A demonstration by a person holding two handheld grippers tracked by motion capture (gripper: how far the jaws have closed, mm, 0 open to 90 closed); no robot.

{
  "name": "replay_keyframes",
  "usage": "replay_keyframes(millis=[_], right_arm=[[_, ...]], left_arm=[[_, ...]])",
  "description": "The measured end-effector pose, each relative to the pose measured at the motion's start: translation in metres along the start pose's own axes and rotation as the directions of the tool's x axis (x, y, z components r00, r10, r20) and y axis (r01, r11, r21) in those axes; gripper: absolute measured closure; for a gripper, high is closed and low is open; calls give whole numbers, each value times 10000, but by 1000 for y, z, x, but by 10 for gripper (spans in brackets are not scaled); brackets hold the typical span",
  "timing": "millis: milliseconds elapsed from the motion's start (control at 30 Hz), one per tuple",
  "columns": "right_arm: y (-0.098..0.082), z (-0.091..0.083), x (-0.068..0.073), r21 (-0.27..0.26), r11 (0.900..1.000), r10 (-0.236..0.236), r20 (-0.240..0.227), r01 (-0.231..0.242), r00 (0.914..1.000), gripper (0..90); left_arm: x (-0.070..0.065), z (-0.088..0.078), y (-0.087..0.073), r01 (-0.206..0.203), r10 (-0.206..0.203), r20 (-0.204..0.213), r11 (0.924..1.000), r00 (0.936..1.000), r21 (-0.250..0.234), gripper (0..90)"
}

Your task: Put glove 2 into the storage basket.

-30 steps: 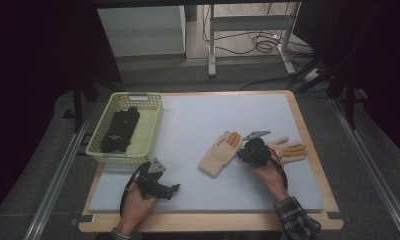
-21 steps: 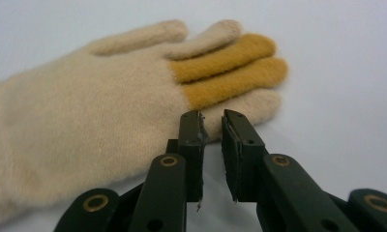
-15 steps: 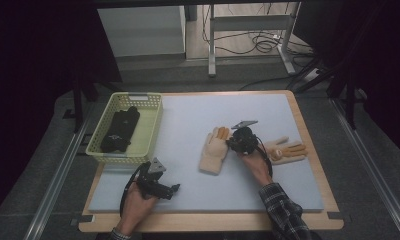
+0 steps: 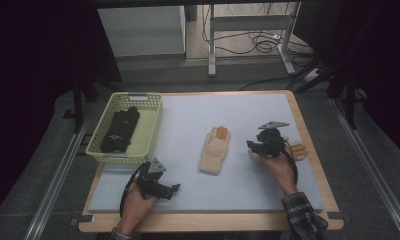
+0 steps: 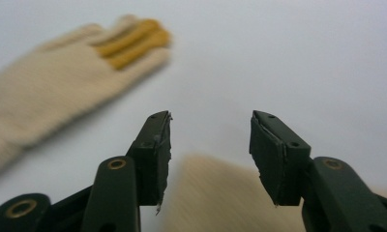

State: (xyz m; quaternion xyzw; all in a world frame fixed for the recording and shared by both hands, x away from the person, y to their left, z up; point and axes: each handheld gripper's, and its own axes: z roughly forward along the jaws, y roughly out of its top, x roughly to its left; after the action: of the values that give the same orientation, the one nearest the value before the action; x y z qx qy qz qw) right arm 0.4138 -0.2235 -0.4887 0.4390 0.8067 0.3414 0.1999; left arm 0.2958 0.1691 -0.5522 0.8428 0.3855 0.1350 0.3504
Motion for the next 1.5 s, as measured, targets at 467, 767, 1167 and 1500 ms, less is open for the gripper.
replay_keyframes(millis=[467,767,1167,1500], right_arm=[[-52,-31,-38,564,9913,1068,1805,-1187,9778,337],[-49,-26,-27,27,9999,117,1299,-122,9915,607],[-28,-16,7,-355,9969,-711,-455,696,9964,368],[-66,-28,-33,225,9975,655,364,-664,9972,737]], left_arm=[[0,0,0,-4,4,-2,10000,10000,-4,0],[0,0,0,-3,3,1,10000,10000,3,0],[0,0,0,-9,9,-1,10000,10000,4,0],[0,0,0,0,0,2,10000,10000,-1,0]])
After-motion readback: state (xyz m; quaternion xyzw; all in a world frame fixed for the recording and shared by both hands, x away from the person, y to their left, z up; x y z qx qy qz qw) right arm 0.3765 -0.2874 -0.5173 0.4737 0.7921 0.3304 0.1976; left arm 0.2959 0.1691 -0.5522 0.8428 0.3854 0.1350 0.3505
